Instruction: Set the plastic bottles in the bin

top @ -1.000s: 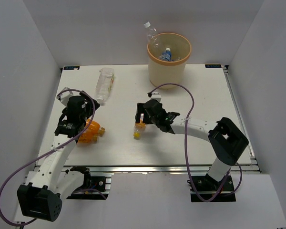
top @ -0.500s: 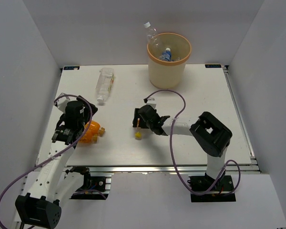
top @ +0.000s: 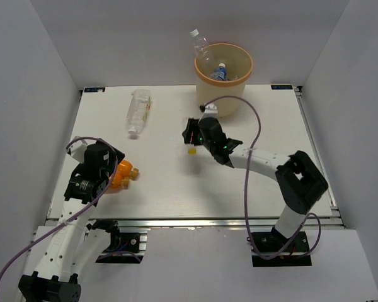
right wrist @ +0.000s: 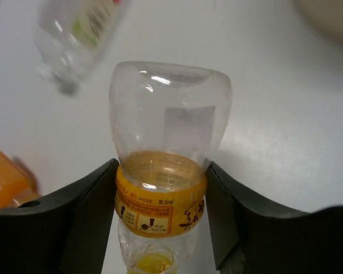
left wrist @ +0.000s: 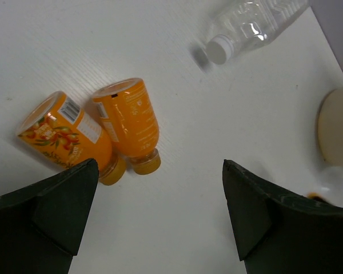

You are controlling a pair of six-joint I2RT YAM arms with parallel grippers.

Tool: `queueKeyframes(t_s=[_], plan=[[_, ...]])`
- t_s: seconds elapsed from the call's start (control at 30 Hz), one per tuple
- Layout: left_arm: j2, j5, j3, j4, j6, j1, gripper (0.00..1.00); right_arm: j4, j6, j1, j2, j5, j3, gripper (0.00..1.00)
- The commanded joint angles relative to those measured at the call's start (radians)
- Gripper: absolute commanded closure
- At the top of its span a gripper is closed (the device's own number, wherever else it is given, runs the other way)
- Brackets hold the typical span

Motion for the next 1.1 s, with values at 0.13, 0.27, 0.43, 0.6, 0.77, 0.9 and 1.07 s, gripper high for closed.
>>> queueKeyframes(t_s=[0.13, 0.27, 0.43, 0.6, 0.77, 0.9, 1.07], plan=[[-0.002, -0.131, 0.036, -0.163, -0.088, 0.002, 0.02, 0.201, -0.338, -0.129, -0.275, 0.201, 0.220, 0.75], [-0.002, -0.148, 0.031, -0.172, -0.137, 0.002, 0.02, 0.228, -0.390, -0.248, -0.217, 0.178, 0.385, 0.74], [0.032, -0.174, 0.038, -0.204, -0.189, 0.002, 0.02, -0.047, -0.413, -0.364, 0.053, 0.199, 0.782, 0.63], [0.093, -0.177, 0.064, -0.241, -0.222, 0.002, 0.02, -0.127, -0.390, -0.422, 0.269, 0.124, 1.067, 0.15], [0.167, -0.193, 0.085, -0.302, -0.265, 0.003, 0.02, -0.302, -0.369, -0.457, 0.379, -0.004, 1.271, 0.11], [0.199, -0.206, 0.088, -0.327, -0.304, 0.003, 0.02, -0.270, -0.379, -0.457, 0.289, -0.084, 1.166, 0.11], [0.228, -0.222, 0.065, -0.316, -0.315, 0.003, 0.02, -0.305, -0.387, -0.459, 0.193, -0.130, 1.059, 0.11]])
